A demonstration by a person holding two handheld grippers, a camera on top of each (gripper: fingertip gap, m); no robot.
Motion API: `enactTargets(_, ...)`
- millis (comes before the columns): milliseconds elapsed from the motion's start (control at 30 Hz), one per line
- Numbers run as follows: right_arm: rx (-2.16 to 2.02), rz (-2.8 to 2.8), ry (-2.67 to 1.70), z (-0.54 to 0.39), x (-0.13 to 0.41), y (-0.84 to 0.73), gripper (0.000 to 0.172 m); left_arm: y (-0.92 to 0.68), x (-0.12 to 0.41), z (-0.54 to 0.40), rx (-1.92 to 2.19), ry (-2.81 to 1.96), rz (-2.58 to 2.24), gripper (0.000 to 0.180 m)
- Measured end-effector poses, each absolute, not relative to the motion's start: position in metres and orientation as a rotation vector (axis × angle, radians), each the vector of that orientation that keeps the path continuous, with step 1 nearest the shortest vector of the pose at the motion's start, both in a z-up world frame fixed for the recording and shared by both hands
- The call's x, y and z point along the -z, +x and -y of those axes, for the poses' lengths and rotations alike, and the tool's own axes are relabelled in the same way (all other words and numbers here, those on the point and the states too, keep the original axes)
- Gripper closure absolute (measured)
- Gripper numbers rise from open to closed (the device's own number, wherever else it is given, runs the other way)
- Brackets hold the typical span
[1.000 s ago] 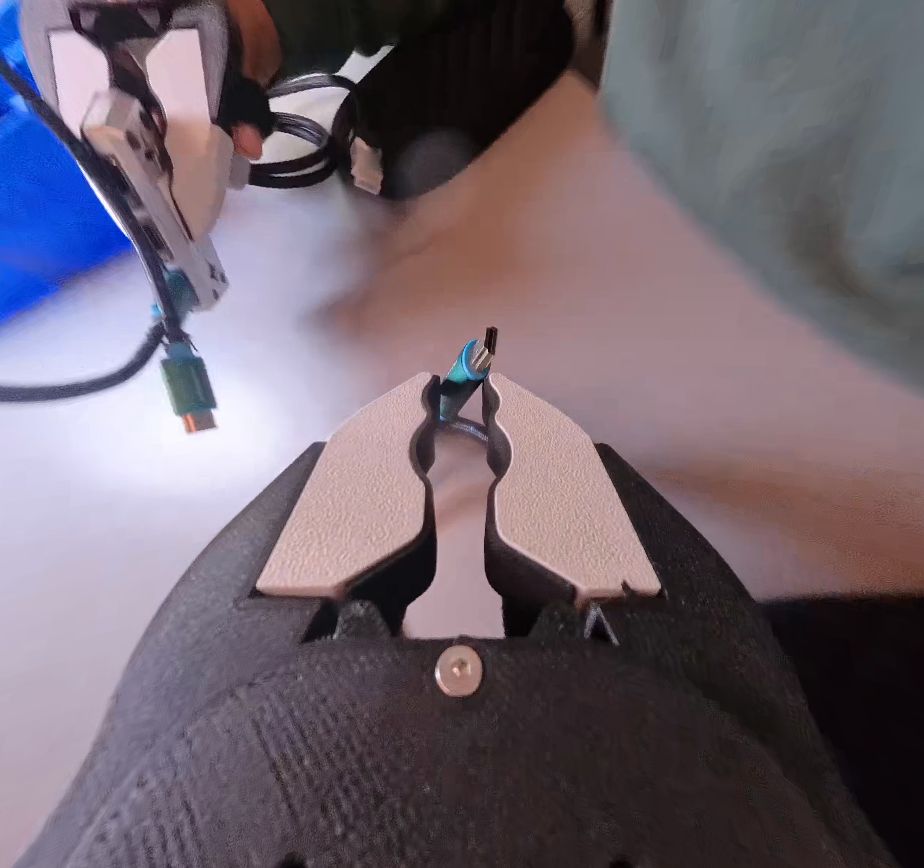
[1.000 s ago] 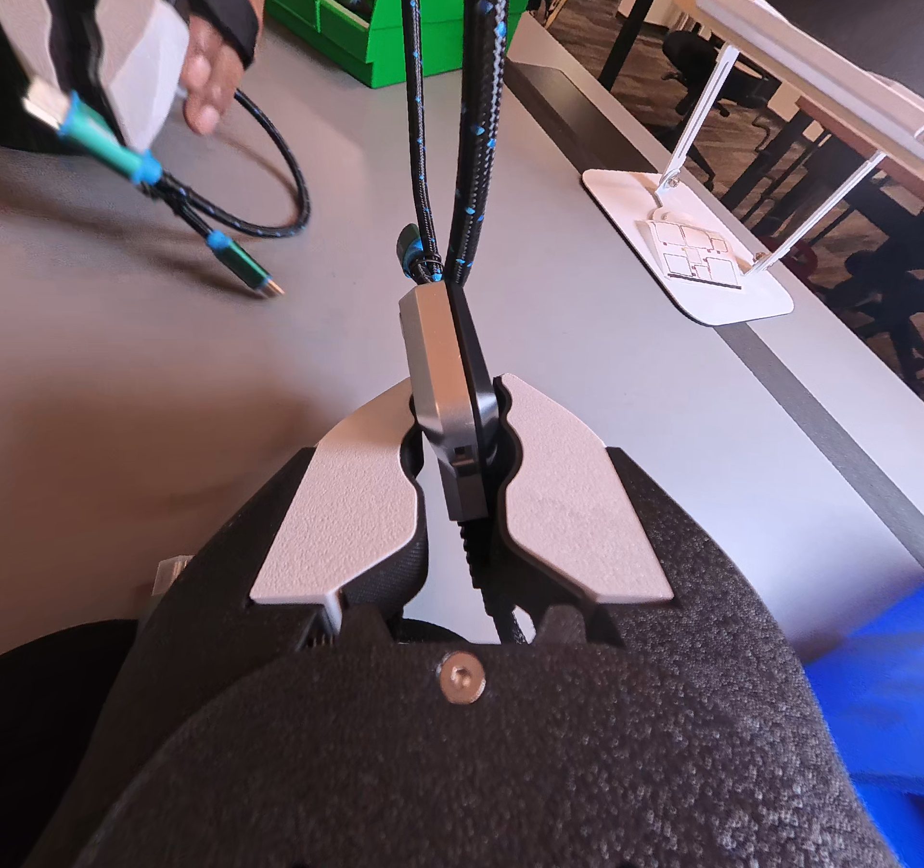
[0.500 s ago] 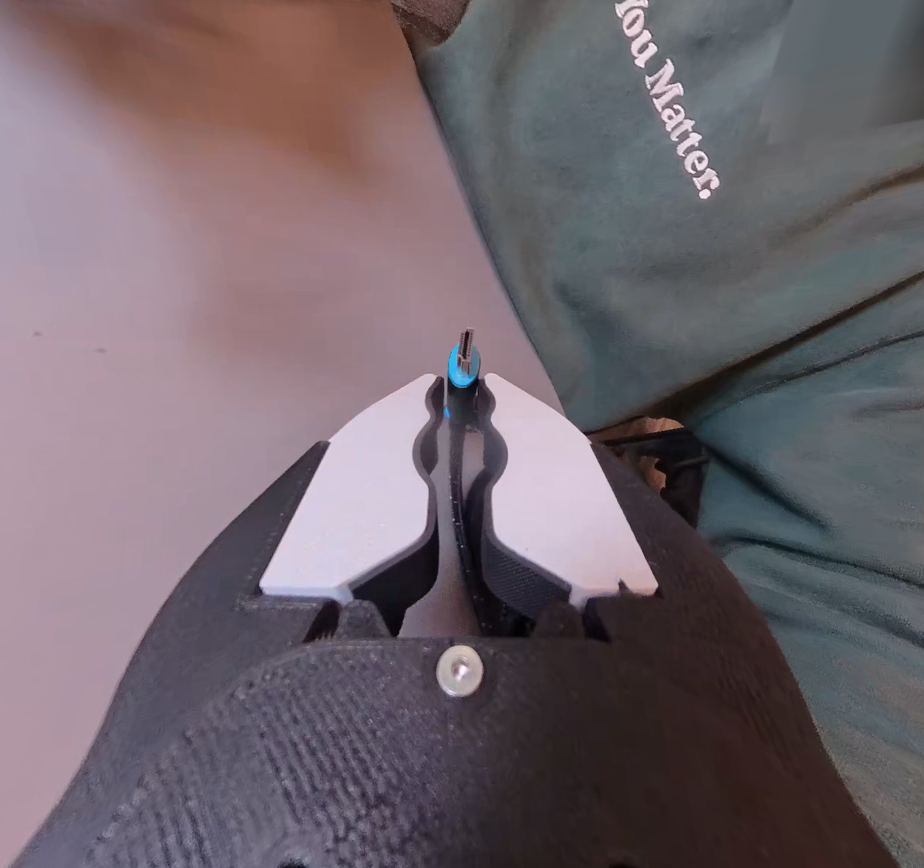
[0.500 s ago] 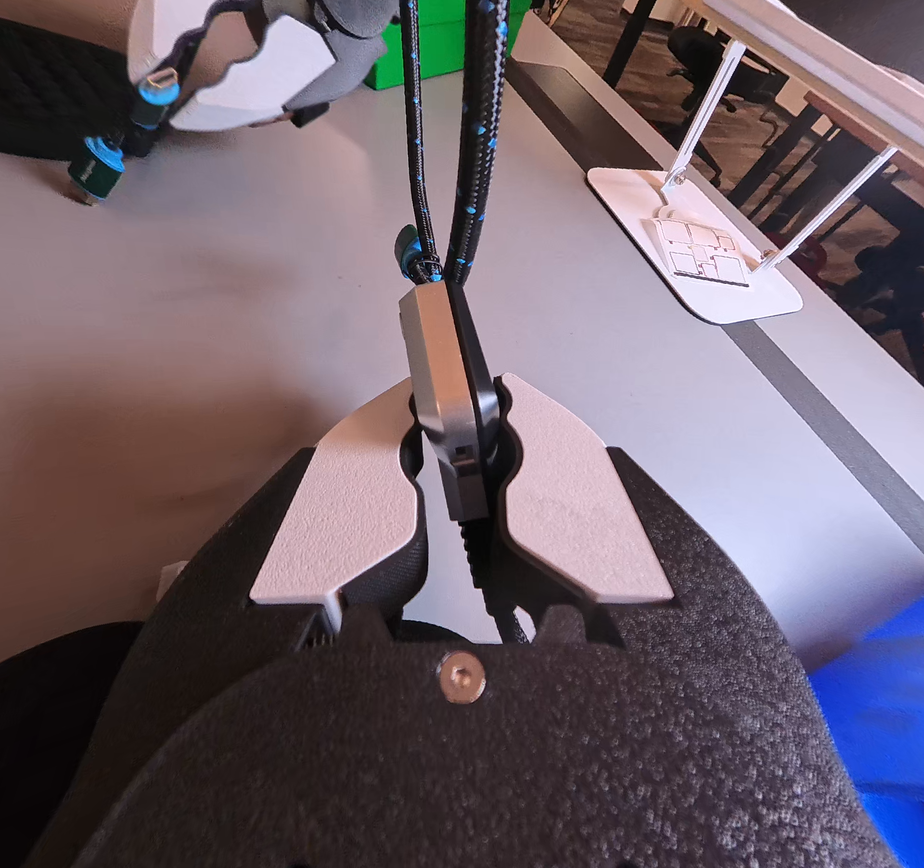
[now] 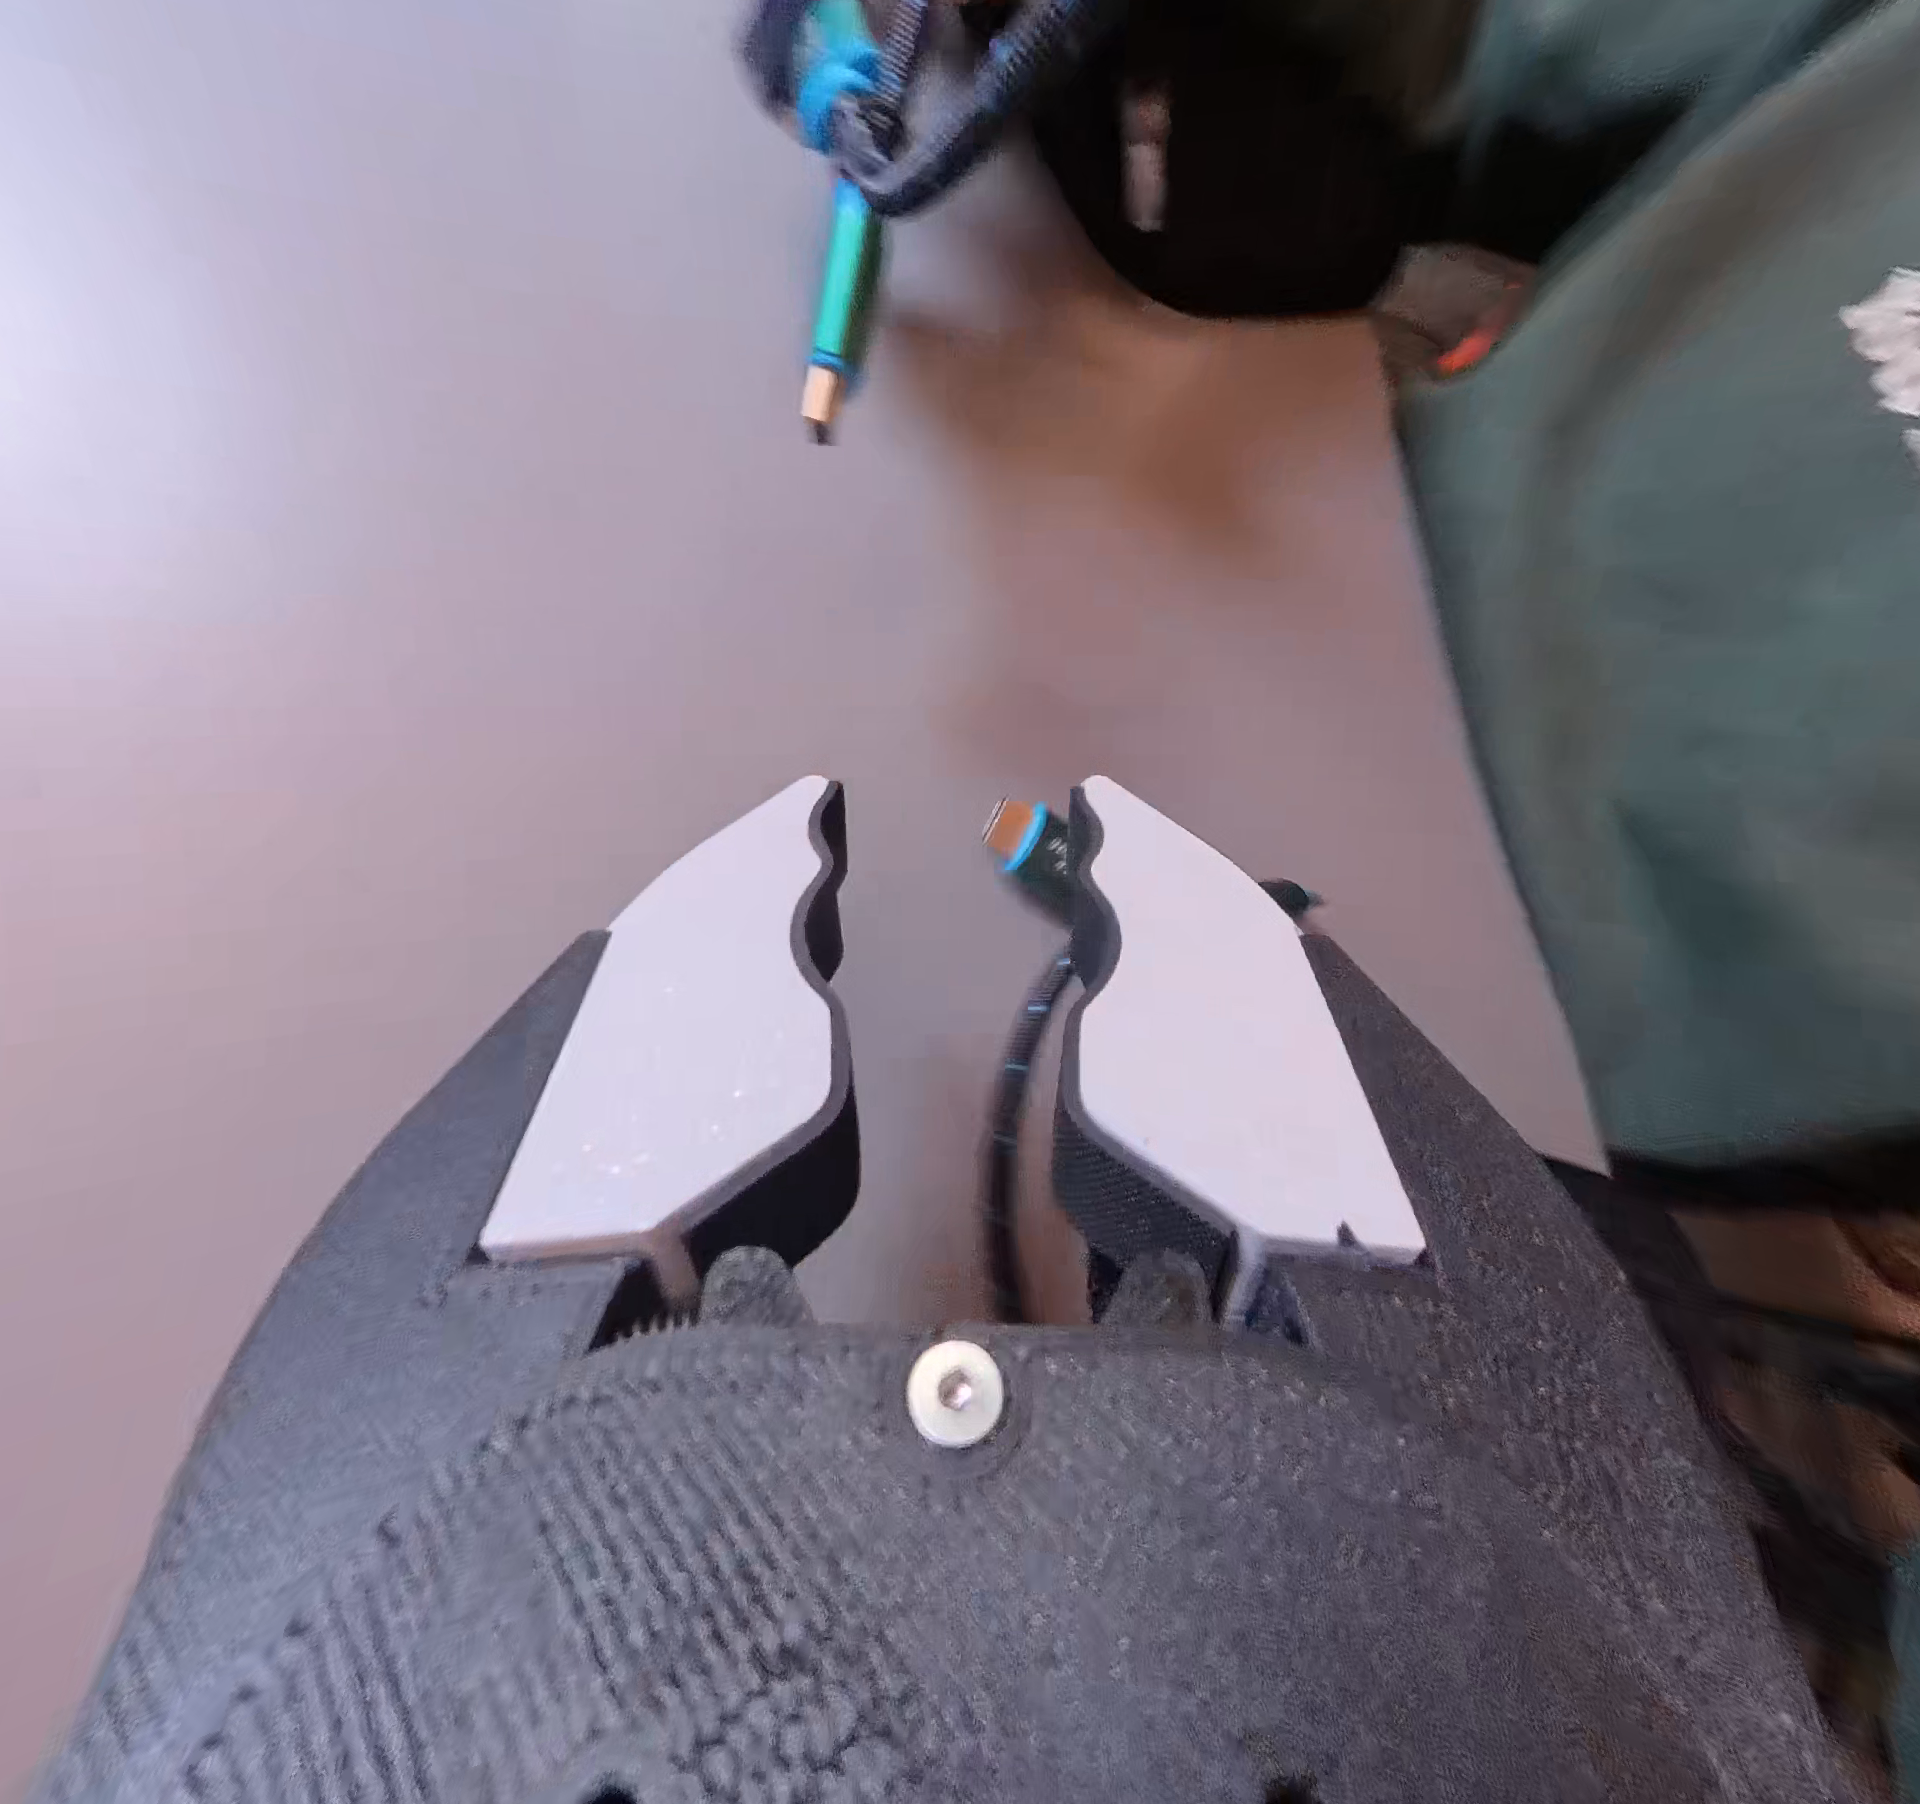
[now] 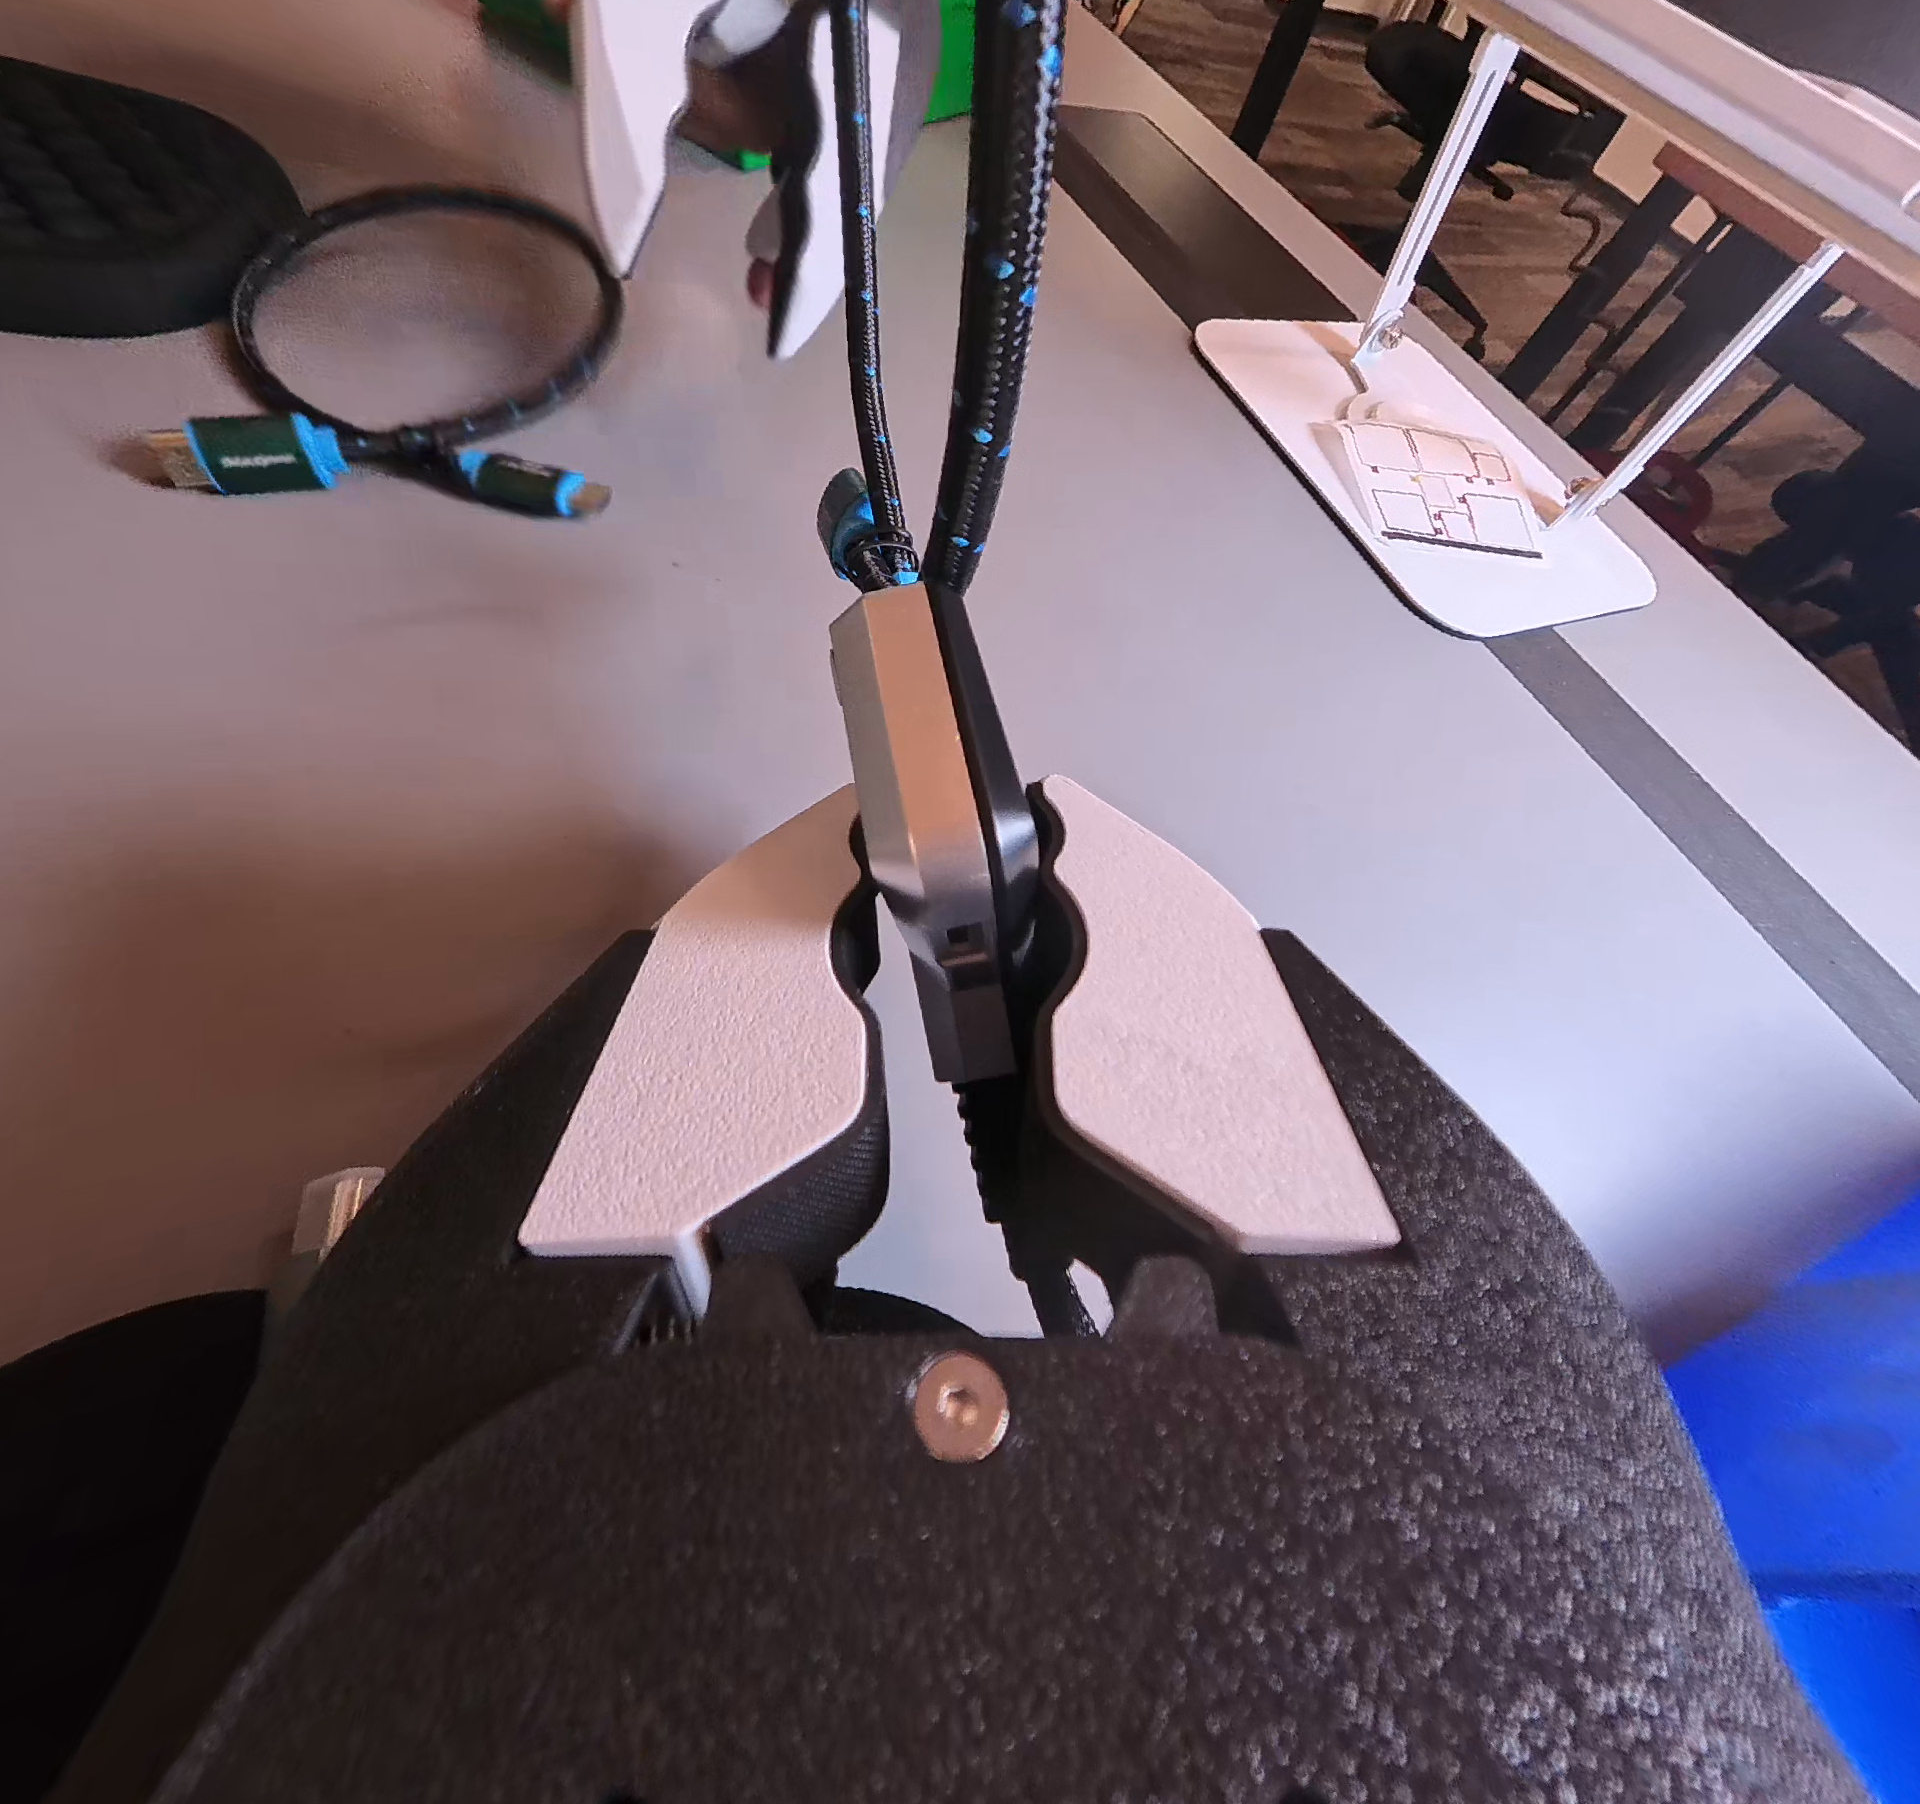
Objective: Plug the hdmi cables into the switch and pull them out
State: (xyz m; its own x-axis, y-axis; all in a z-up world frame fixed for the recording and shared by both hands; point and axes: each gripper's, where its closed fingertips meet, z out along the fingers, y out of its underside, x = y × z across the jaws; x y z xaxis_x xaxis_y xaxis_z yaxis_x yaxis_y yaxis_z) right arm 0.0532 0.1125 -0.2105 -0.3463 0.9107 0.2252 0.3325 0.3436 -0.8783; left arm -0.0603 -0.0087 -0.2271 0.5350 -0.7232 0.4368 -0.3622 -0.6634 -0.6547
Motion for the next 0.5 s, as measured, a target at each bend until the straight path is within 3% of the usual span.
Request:
enactTargets(133,-0.966,1.845,-1.097,-0.115,0.209,0.054,0.146,-0.073,0.212,0.004,0.531,-2.244,-0.807,0.141)
enactTargets(300,-0.961,1.835,-1.103,-0.116,0.208,0.054,0.146,-0.031,0.201,0.034,0.32,-2.169,-0.54,0.15)
enactTargets(500,-0.952,1.856,-1.087,-0.109,0.21,0.052,0.146,-0.006,0.262,0.053,-0.046,-2.312,-0.592,0.137)
